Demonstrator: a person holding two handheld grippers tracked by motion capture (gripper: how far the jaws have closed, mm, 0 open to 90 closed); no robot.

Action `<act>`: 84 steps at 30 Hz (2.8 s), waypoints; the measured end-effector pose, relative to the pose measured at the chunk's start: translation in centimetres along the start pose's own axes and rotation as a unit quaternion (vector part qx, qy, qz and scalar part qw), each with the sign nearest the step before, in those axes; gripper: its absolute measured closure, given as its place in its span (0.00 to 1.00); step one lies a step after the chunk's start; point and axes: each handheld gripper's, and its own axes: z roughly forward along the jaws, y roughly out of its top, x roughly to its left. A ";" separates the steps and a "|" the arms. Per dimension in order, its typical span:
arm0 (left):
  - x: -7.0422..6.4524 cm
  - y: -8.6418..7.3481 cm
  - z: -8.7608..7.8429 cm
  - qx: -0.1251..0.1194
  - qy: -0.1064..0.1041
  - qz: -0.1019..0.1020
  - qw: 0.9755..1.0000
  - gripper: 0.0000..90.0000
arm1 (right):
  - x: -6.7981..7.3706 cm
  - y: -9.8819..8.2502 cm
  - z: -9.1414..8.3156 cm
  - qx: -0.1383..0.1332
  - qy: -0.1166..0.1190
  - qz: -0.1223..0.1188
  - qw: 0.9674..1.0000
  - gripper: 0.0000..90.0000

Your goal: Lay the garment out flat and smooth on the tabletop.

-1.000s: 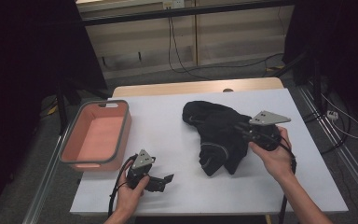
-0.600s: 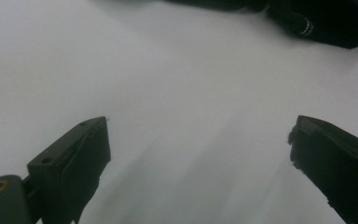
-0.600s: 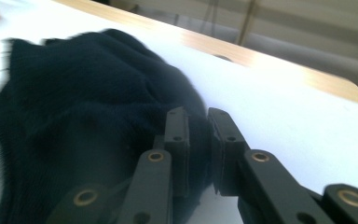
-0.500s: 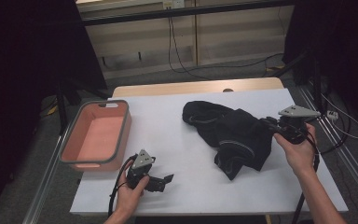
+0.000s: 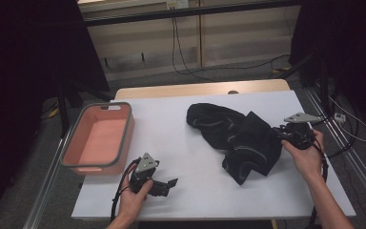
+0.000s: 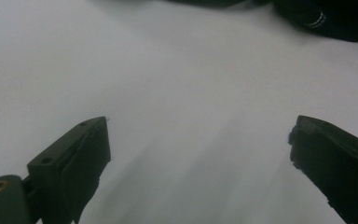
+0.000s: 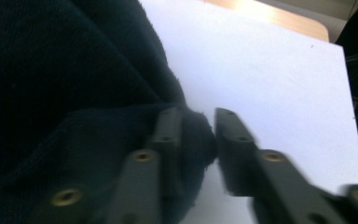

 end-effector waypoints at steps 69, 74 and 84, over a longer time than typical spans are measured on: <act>-0.2 0.0 0.4 0.010 -0.005 0.006 1.000 0.06 | 3.1 3.2 -1.7 -0.052 0.057 -0.046 0.996 0.27; -0.2 0.0 0.5 0.011 -0.006 0.005 1.000 0.06 | 6.0 4.2 -2.1 -0.061 0.115 -0.075 0.989 0.23; -0.2 0.0 0.7 0.014 -0.008 0.007 1.000 0.06 | 9.2 2.8 1.7 0.011 0.154 -0.101 0.983 0.41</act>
